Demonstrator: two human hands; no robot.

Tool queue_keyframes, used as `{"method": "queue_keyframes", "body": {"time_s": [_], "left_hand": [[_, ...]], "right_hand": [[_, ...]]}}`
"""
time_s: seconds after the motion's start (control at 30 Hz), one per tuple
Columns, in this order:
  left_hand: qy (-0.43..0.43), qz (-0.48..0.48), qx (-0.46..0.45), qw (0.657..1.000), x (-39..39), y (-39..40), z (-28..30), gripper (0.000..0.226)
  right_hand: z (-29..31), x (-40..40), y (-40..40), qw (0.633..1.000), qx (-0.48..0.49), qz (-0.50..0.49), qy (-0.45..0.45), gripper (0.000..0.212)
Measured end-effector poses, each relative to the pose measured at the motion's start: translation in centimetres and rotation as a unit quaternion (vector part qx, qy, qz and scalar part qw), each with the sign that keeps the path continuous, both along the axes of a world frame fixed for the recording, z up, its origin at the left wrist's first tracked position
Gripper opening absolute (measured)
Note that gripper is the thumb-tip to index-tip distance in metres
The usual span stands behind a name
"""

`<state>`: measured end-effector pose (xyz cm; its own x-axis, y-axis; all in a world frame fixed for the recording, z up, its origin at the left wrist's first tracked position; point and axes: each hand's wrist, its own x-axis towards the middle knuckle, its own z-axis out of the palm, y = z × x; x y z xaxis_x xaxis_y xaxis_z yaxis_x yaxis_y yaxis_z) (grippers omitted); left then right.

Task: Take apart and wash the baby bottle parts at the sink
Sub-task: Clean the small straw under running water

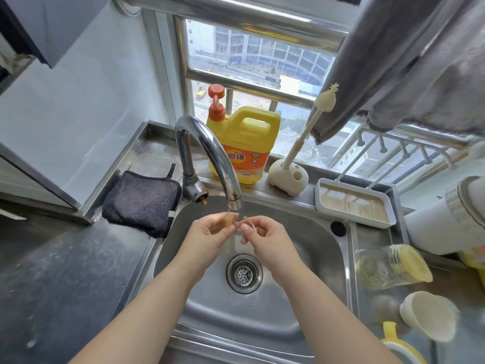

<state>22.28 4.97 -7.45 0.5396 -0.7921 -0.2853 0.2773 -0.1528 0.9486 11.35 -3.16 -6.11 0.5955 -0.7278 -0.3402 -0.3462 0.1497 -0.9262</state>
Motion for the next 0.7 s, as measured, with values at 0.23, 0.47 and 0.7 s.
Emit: {"method": "queue_keyframes", "body": {"time_s": [0.23,0.47,0.7], "left_hand": [[0.066,0.018,-0.009,0.998,0.4,0.1,-0.4,0.018],[0.077,-0.011,0.068,0.995,0.5,0.3,-0.6,0.022],[0.091,-0.038,0.049,0.994,-0.5,0.8,-0.3,0.024]], "right_hand": [[0.7,0.5,0.2,0.999,0.005,0.049,-0.012,0.029],[-0.2,0.2,0.3,0.994,-0.065,0.052,0.066,0.008],[-0.6,1.8,-0.3,0.996,-0.025,0.048,0.065,0.012]]}}
